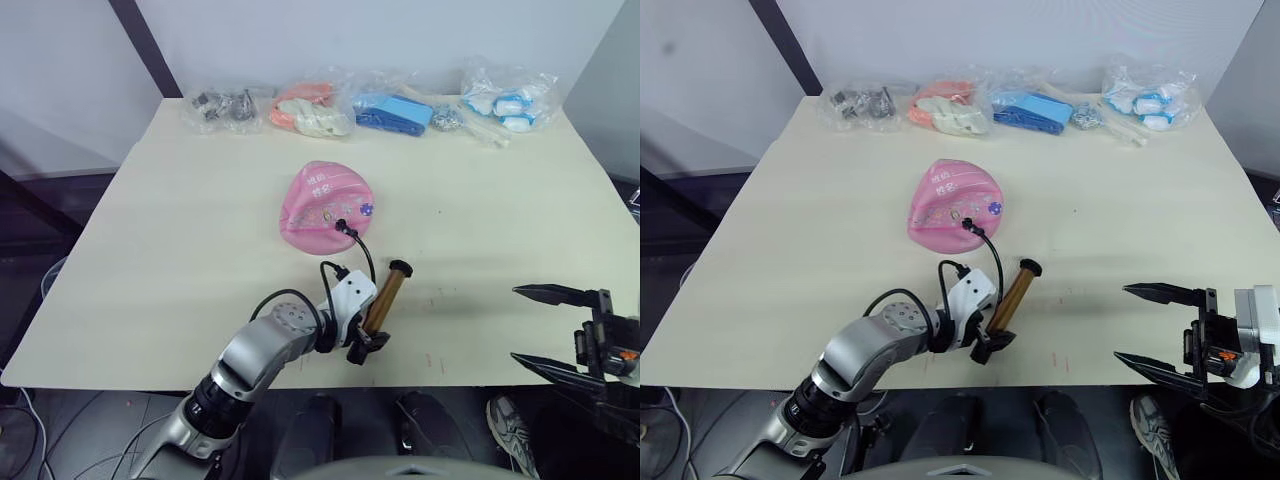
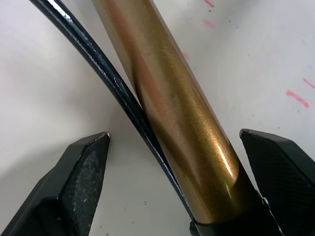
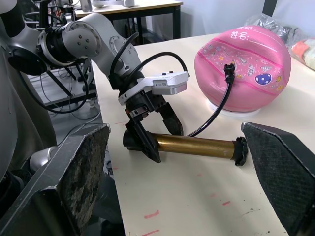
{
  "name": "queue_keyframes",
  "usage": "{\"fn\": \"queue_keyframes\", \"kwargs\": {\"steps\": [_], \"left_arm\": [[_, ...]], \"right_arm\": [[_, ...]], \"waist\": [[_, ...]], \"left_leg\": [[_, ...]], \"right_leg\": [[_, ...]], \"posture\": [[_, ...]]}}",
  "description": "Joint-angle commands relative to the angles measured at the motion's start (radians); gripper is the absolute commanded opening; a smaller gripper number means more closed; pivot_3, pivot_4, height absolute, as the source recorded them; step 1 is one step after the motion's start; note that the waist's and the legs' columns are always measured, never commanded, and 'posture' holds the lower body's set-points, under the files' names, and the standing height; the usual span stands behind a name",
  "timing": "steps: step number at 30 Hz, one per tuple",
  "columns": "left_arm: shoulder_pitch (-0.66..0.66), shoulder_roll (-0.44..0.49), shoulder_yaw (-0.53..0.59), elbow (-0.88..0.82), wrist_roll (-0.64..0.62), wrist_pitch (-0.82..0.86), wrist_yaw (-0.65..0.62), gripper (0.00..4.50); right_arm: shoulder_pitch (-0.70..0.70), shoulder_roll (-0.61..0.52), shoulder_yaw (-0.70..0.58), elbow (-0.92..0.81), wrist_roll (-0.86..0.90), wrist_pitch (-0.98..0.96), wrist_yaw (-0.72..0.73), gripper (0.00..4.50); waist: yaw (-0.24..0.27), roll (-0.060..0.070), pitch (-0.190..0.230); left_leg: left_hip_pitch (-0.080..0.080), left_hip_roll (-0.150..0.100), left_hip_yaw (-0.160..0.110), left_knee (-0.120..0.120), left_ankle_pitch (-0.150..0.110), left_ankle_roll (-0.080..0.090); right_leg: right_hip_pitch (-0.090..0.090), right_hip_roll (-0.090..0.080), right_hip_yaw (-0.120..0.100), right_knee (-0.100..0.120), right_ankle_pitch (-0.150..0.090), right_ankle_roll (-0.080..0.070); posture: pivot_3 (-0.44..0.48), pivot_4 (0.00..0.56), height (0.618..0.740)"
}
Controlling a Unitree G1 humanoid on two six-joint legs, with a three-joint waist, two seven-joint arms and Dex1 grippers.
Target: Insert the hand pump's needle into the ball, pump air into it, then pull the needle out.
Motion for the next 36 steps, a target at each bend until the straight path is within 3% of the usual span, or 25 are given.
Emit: {"fn": "queue_keyframes", "kwargs": {"steps": [1, 3, 4, 8, 12, 19, 26, 36], "left_arm": [[0.001, 0.023, -0.003, -0.028, 0.022, -0.015, 0.0, 3.26], [-0.002, 0.036, -0.002, -0.028, 0.025, -0.027, -0.007, 2.4], [-0.003, 0.042, -0.001, -0.028, 0.025, -0.033, -0.012, 2.4], [-0.011, 0.091, -0.008, -0.038, 0.036, -0.101, -0.054, 1.02], [-0.008, 0.145, 0.004, -0.034, 0.052, -0.2, -0.109, 1.0], [0.013, 0.147, 0.074, 0.002, 0.046, -0.361, -0.17, 1.0], [0.083, 0.124, 0.154, 0.018, 0.019, -0.528, -0.234, 1.0], [0.154, 0.071, 0.205, 0.107, 0.034, -0.75, -0.279, 1.0]], "right_arm": [[-0.006, 0.005, -0.017, -0.018, 0.007, -0.021, 0.001, 4.5], [-0.007, 0.007, -0.016, -0.019, 0.007, -0.023, -0.001, 4.5], [-0.008, 0.008, -0.015, -0.019, 0.007, -0.025, -0.002, 4.5], [-0.012, 0.014, -0.012, -0.021, 0.007, -0.027, -0.007, 4.5], [-0.023, 0.025, -0.001, -0.029, 0.005, -0.026, -0.025, 4.5], [-0.057, 0.061, 0.03, -0.059, 0.01, 0.0, -0.111, 4.5], [-0.072, 0.148, 0.101, -0.144, 0.042, 0.1, -0.341, 4.5], [-0.152, 0.302, 0.207, -0.193, 0.152, 0.341, -0.787, 4.5]], "waist": [[0.0, 0.0, 0.0], [0.001, 0.0, 0.0], [0.001, 0.0, 0.0], [0.0, 0.0, 0.0], [0.001, 0.0, 0.0], [0.0, 0.0, 0.0], [0.002, 0.0, 0.0], [-0.001, 0.001, 0.0]], "left_leg": [[0.0, 0.0, 0.0, 0.0, 0.0, 0.0], [0.0, 0.0, 0.0, 0.0, 0.0, 0.0], [0.0, 0.0, 0.0, 0.0, 0.0, 0.0], [0.0, 0.0, 0.0, 0.0, 0.0, 0.0], [0.0, 0.0, 0.0, 0.0, 0.0, 0.0], [0.0, 0.0, 0.0, 0.0, 0.0, 0.0], [0.0, 0.0, 0.0, 0.0, 0.0, 0.0], [0.0, 0.0, 0.0, 0.0, 0.0, 0.0]], "right_leg": [[0.0, 0.0, 0.0, 0.0, 0.0, 0.0], [0.0, 0.0, 0.0, 0.0, 0.0, 0.0], [0.0, 0.0, 0.0, 0.0, 0.0, 0.0], [0.0, 0.0, 0.0, 0.0, 0.0, 0.0], [0.0, 0.0, 0.0, 0.0, 0.0, 0.0], [0.0, -0.001, 0.0, 0.0, 0.0, 0.0], [0.0, -0.002, 0.0, 0.0, 0.0, 0.0], [-0.001, -0.002, 0.001, 0.0, 0.0, 0.0]], "posture": [[0.0, 0.15, 0.74], [0.0, 0.15, 0.74], [0.0, 0.15, 0.74], [0.0, 0.15, 0.74], [0.0, 0.15, 0.74], [0.0, 0.15, 0.74], [0.0, 0.15, 0.74], [0.0, 0.15, 0.74]]}}
